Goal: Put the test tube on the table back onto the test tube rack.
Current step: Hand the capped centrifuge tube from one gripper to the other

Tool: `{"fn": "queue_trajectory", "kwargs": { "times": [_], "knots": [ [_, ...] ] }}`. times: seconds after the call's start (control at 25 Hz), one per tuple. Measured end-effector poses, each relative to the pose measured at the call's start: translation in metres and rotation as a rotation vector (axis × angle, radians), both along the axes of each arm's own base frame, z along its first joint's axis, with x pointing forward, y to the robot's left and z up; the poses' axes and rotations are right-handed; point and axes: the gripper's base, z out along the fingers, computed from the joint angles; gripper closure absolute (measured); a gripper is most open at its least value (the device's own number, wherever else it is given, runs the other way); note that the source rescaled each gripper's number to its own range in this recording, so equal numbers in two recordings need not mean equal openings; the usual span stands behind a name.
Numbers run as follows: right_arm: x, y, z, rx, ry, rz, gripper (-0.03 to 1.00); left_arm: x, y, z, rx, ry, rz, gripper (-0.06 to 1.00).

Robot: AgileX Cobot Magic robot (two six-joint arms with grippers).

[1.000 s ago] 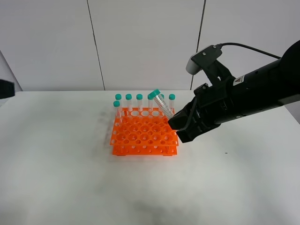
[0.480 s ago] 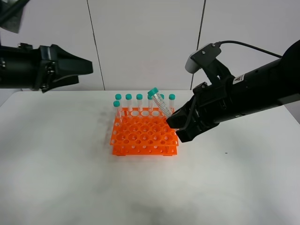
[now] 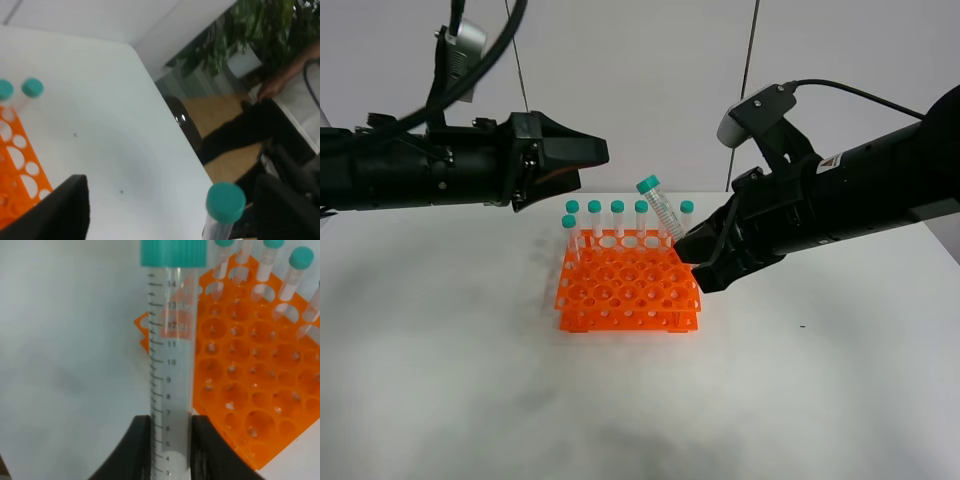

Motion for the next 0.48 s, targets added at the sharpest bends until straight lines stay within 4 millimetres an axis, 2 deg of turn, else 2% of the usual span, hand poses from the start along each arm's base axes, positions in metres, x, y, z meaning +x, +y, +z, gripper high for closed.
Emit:
{"fn": "queue_trajectory", "kwargs": {
  "times": [0.28, 0.48],
  "knots": [
    [0.002, 0.0, 0.001, 0.007, -0.018, -0.015, 0.96, 0.013, -0.024, -0.004, -0.004, 0.009, -0.058, -0.06],
    [0.002, 0.0, 0.001, 0.007, -0.021, -0.017, 0.96, 0.014, -0.04, -0.006, -0.004, 0.013, -0.103, -0.06]
  ]
}}
